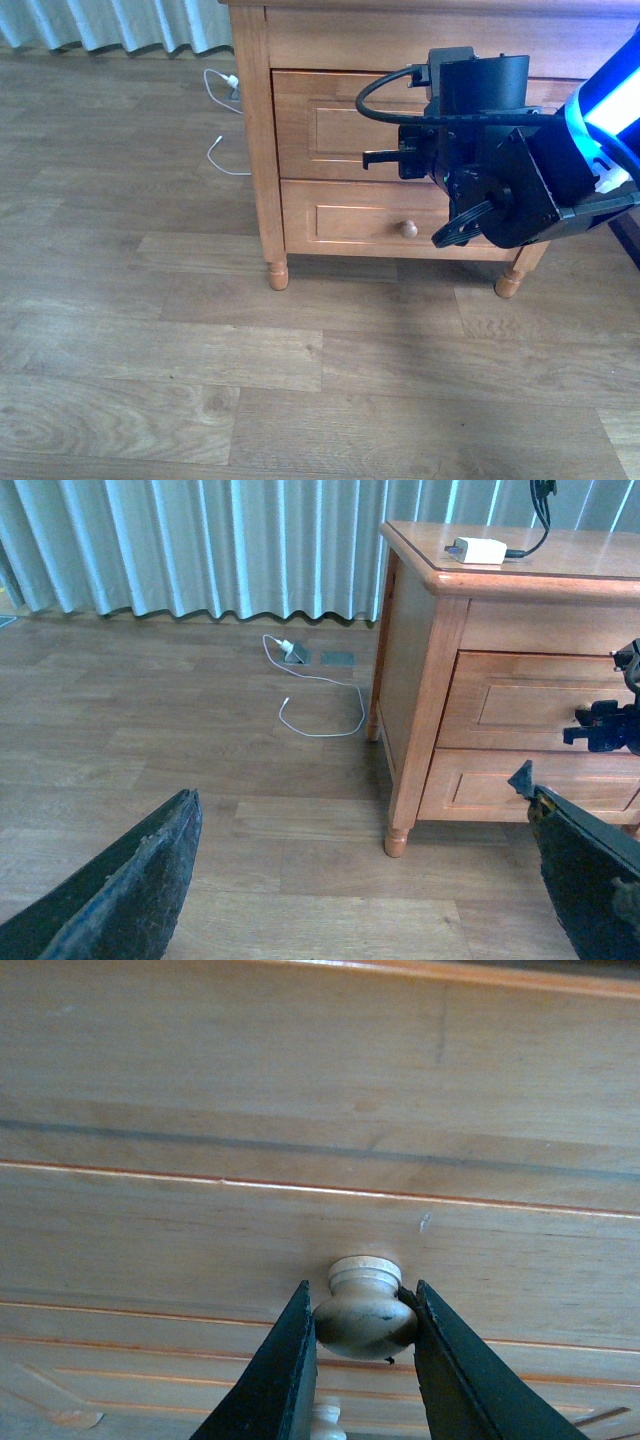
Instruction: Put charger into drawer
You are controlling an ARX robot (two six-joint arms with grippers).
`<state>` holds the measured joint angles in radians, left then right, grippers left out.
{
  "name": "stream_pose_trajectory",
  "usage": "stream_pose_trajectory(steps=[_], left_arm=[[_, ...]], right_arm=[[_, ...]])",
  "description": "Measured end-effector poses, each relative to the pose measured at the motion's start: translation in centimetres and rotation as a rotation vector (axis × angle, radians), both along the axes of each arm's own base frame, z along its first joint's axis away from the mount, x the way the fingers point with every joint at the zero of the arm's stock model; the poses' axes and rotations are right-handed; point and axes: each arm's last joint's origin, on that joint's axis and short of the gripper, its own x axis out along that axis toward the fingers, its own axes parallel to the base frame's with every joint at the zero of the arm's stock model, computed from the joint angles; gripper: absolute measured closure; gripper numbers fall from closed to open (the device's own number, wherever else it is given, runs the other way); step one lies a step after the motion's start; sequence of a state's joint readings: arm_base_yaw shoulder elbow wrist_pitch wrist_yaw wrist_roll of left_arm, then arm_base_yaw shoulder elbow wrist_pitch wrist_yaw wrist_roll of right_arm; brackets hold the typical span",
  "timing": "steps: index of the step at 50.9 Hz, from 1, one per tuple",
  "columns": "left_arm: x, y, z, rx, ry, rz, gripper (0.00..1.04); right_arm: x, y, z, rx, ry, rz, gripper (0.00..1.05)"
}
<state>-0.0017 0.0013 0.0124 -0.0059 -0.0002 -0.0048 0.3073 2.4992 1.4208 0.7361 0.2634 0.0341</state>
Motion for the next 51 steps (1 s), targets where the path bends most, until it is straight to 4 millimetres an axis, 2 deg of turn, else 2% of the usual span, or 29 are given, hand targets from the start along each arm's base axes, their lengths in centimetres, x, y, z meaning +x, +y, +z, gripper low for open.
stream_pose_trajectory(steps=[4, 13, 28, 36, 43, 45, 51], left_arm=[[0.0, 0.0, 0.0, 0.000, 0.000, 0.000, 0.06], [0.0, 0.0, 0.0, 0.000, 0.000, 0.000, 0.06], [0.0, 0.0, 0.0, 0.000, 0.000, 0.000, 0.06], [0.0, 0.0, 0.0, 0.000, 0.000, 0.000, 0.06], [0.0, 0.0, 0.0, 0.000, 0.000, 0.000, 0.06], [0.0, 0.0, 0.0, 0.000, 0.000, 0.000, 0.06], [0.0, 0.0, 0.0, 0.000, 0.000, 0.000, 0.06]], right_arm=[[-0.5, -0.1, 0.2, 0.009, 0.013, 0.009, 0.82], [-3.2, -0.3, 0.8, 0.035, 0.067, 0.020, 0.82], [-9.8, -0.6, 2.1, 0.057, 0.225, 0.029, 0.82], [-12.5, -0.8, 2.5, 0.064, 0.280, 0.042, 0.82], [-14.1, -0.8, 2.5, 0.067, 0.307, 0.055, 0.82], [-14.4, -0.8, 2.5, 0.065, 0.308, 0.059, 0.80], [-15.1, -0.9, 2.0, 0.065, 0.334, 0.073, 0.61]])
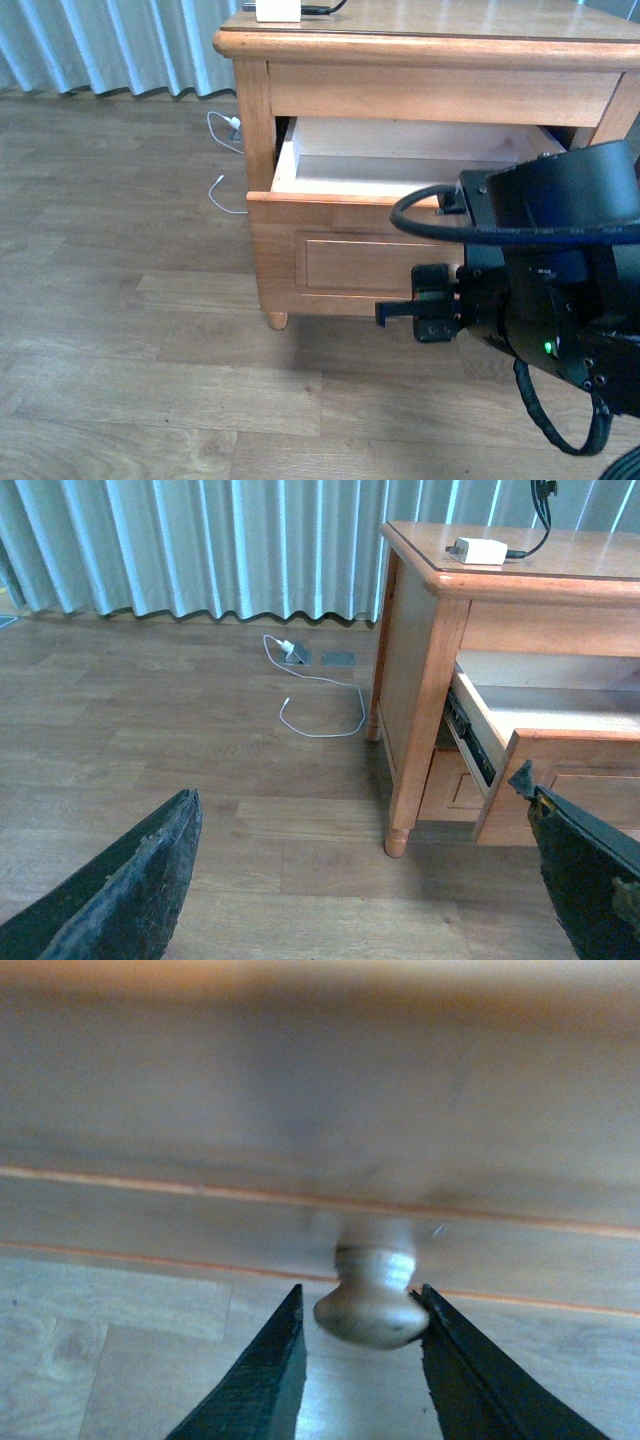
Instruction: Put charger into drawer
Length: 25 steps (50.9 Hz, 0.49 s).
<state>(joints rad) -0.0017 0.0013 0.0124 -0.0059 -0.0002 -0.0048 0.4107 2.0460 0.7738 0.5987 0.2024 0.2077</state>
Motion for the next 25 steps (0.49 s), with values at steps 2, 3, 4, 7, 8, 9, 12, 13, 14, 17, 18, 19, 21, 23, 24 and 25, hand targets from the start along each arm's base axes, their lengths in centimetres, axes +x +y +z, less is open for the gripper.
stream_pose_trajectory(steps=[2, 3, 4, 7, 8, 9, 12, 13, 14, 17, 18, 19, 21, 23, 24, 25], left_arm=[[0.0, 0.0, 0.0, 0.000, 0.000, 0.000, 0.06], [0.0, 0.0, 0.0, 0.000, 0.000, 0.000, 0.06], [0.0, 0.0, 0.0, 0.000, 0.000, 0.000, 0.06], [0.0, 0.0, 0.0, 0.000, 0.000, 0.000, 0.06], [0.0, 0.0, 0.0, 0.000, 0.000, 0.000, 0.06], [0.0, 0.0, 0.0, 0.000, 0.000, 0.000, 0.06], [0.0, 0.0, 0.0, 0.000, 0.000, 0.000, 0.06], [0.0, 0.0, 0.0, 0.000, 0.000, 0.000, 0.06], [0.0, 0.0, 0.0, 0.000, 0.000, 0.000, 0.06], [0.0, 0.0, 0.0, 0.000, 0.000, 0.000, 0.06], [0.0, 0.0, 0.0, 0.000, 0.000, 0.000, 0.06], [0.0, 0.0, 0.0, 0.000, 0.000, 0.000, 0.06], [0.0, 0.0, 0.0, 0.000, 0.000, 0.000, 0.06], [0.0, 0.0, 0.0, 0.000, 0.000, 0.000, 0.06], [0.0, 0.0, 0.0, 0.000, 0.000, 0.000, 0.06], [0.0, 0.0, 0.0, 0.000, 0.000, 0.000, 0.06]], right_arm=[[-0.2, -0.1, -0.3, -0.002, 0.017, 0.005, 0.56], [-0.3, -0.1, -0.3, -0.002, 0.023, 0.005, 0.52], [-0.4, -0.1, -0.4, -0.001, 0.030, 0.006, 0.51], [-0.6, -0.2, -0.4, 0.001, 0.039, 0.007, 0.40], [-0.7, -0.3, -0.2, 0.005, 0.037, 0.006, 0.35], [-0.7, -0.4, 0.0, 0.008, 0.037, 0.006, 0.31], [-1.1, -1.0, 1.3, 0.027, 0.023, -0.003, 0.17], [-1.2, -1.2, 1.7, 0.033, 0.016, -0.005, 0.13], [-1.3, -1.3, 2.0, 0.036, 0.012, -0.006, 0.12], [-1.5, -1.9, 3.1, 0.052, -0.008, -0.017, 0.06], [-1.6, -2.1, 3.6, 0.058, -0.015, -0.022, 0.07], [-1.7, -2.3, 4.1, 0.062, -0.025, -0.026, 0.08], [-1.9, -2.7, 4.9, 0.070, -0.039, -0.033, 0.09], [-2.1, -3.2, 5.6, 0.079, -0.050, -0.038, 0.08], [-2.2, -3.4, 6.2, 0.086, -0.057, -0.040, 0.08], [-2.3, -3.7, 6.7, 0.093, -0.064, -0.042, 0.08]])
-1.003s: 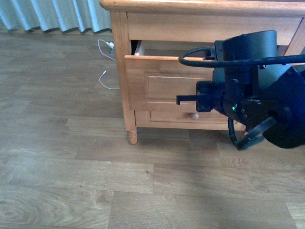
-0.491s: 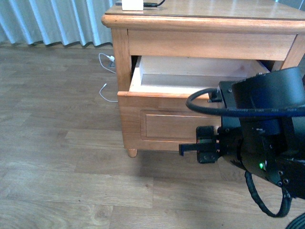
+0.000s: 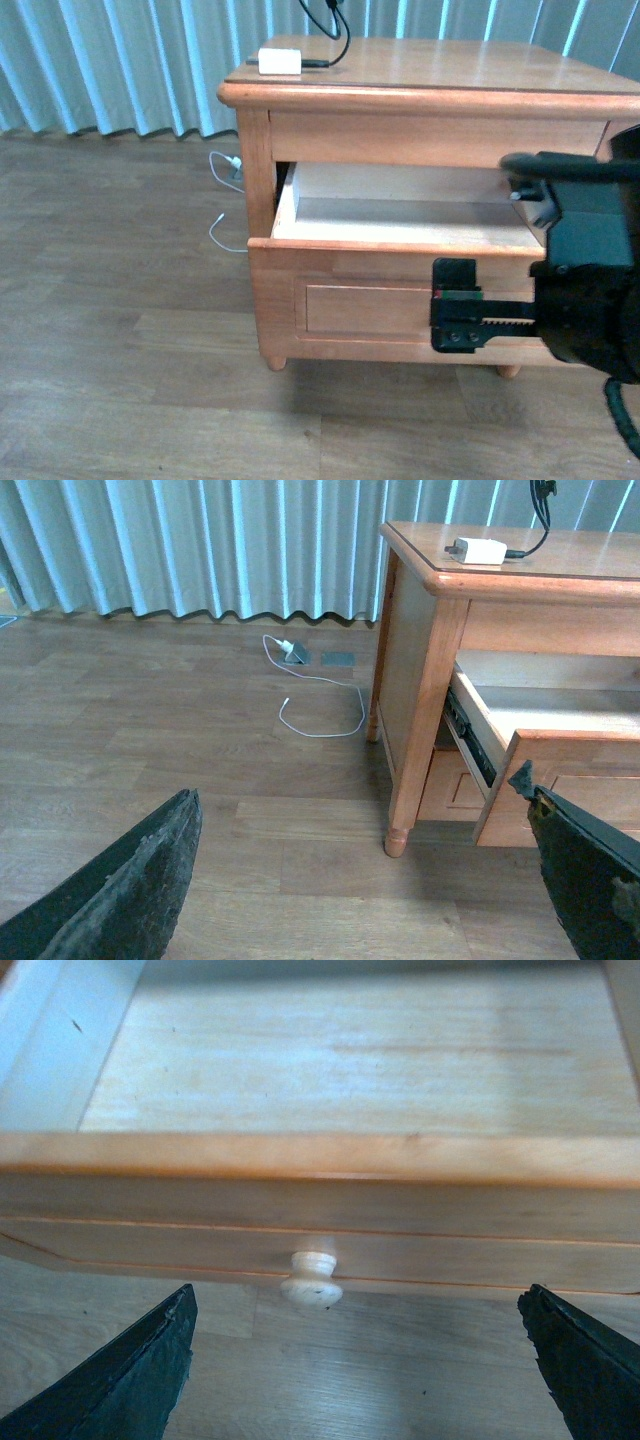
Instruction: Put charger into drawer
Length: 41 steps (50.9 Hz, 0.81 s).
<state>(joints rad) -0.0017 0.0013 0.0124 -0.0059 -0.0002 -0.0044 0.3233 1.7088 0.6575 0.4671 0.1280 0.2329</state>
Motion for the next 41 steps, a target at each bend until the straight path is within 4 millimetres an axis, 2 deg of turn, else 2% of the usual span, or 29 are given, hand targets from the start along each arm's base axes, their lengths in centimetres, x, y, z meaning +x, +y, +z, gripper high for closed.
stream_pose_trajectory(steps=[7, 12, 20, 23, 31, 38, 41], left_arm=[[0.0, 0.0, 0.0, 0.000, 0.000, 0.000, 0.06], [0.0, 0.0, 0.0, 0.000, 0.000, 0.000, 0.06], [0.0, 0.0, 0.0, 0.000, 0.000, 0.000, 0.06], [0.0, 0.0, 0.0, 0.000, 0.000, 0.000, 0.06], [0.0, 0.0, 0.0, 0.000, 0.000, 0.000, 0.06], [0.0, 0.0, 0.0, 0.000, 0.000, 0.000, 0.06], [0.0, 0.0, 0.0, 0.000, 0.000, 0.000, 0.06]], right_arm=[[-1.3, -1.6, 3.4, 0.032, -0.061, 0.010, 0.08], [-3.8, -2.8, 7.3, 0.032, -0.147, 0.107, 0.08], [-7.4, -4.4, 10.1, 0.005, -0.232, 0.133, 0.08], [-8.5, -4.9, 10.5, 0.003, -0.244, 0.129, 0.08], [-13.5, -6.9, 11.1, 0.002, -0.275, 0.117, 0.08], [-17.8, -8.5, 10.1, 0.022, -0.289, 0.092, 0.08], [-18.9, -9.2, 9.4, 0.033, -0.296, 0.072, 0.08]])
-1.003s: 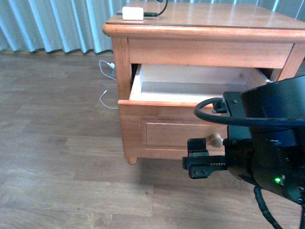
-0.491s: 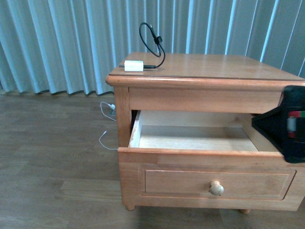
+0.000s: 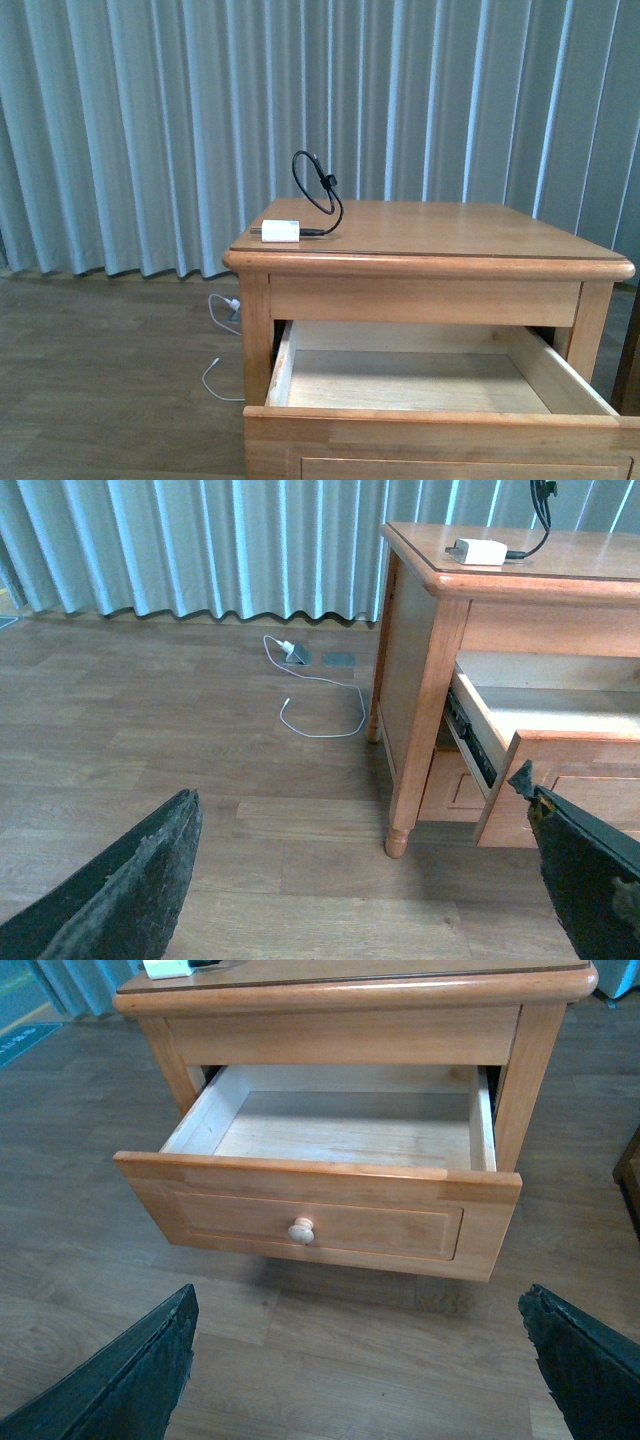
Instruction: Put charger into drawer
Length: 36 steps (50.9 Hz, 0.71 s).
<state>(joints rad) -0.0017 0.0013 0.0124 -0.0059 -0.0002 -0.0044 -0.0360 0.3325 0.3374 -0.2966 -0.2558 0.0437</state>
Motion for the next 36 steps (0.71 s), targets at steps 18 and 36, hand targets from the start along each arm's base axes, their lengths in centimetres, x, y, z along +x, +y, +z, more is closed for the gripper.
stream_pose_trajectory(steps=[18, 36], left_arm=[[0.0, 0.0, 0.0, 0.000, 0.000, 0.000, 0.06], [0.0, 0.0, 0.0, 0.000, 0.000, 0.002, 0.06]], right_arm=[[-0.4, -0.7, -0.4, -0.009, -0.009, -0.056, 0.08], [-0.9, -0.4, -1.5, -0.075, -0.278, -0.209, 0.33]])
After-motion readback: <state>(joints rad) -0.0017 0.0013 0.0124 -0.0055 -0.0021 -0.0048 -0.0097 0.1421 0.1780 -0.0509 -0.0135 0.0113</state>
